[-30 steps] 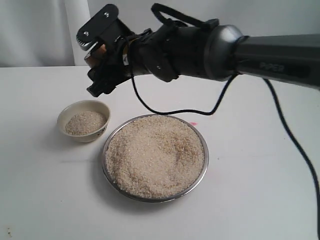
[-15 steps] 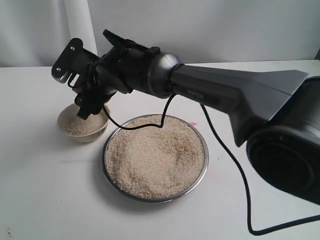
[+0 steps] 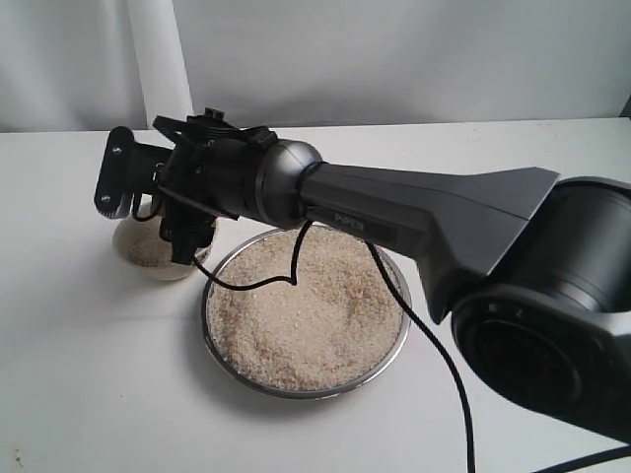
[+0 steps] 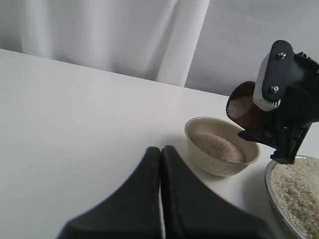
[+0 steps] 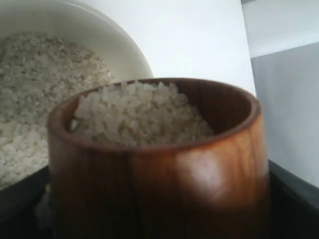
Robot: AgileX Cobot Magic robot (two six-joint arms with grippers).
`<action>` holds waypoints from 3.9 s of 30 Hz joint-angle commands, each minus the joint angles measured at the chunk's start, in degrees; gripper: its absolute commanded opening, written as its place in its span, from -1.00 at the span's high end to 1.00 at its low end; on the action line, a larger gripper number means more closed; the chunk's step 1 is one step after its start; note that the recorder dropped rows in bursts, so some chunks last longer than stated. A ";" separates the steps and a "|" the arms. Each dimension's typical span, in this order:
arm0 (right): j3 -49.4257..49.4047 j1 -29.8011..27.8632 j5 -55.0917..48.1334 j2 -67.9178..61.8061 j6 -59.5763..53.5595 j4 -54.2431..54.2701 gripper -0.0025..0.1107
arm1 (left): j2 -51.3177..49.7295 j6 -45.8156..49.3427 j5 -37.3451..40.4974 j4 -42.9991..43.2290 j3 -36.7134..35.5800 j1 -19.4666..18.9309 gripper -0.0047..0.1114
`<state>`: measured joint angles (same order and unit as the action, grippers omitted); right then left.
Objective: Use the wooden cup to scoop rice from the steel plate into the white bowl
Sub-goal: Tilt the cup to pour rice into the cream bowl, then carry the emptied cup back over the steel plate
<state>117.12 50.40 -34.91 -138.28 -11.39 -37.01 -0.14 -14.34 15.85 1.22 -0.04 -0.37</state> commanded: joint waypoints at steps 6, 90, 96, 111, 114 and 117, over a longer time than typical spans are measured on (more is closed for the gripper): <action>0.95 2.16 -4.82 0.80 -4.76 -13.14 0.96 | 0.14 -0.19 -0.62 -0.19 0.04 0.37 0.92; 0.95 3.31 -8.85 9.36 -6.90 -7.61 0.96 | 0.14 -0.19 -0.62 -0.19 0.04 0.37 0.92; 0.95 0.18 -15.55 15.30 -16.20 7.83 0.96 | 0.14 -0.19 -0.62 -0.19 0.04 0.37 0.92; 0.95 -1.78 -35.05 17.23 -25.05 28.11 0.96 | 0.14 -0.19 -0.62 -0.19 0.04 0.37 0.92; 0.82 -1.69 -35.05 15.84 -24.93 30.36 0.96 | 0.14 -0.19 -0.62 -0.19 0.04 0.37 0.92; -0.90 -1.69 -35.05 15.04 -24.58 30.48 0.96 | 0.14 -0.19 -0.62 -0.19 0.04 0.37 0.92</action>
<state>117.50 48.60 -69.88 -122.47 -35.99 -7.21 -0.14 -14.34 15.85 1.22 -0.04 -0.37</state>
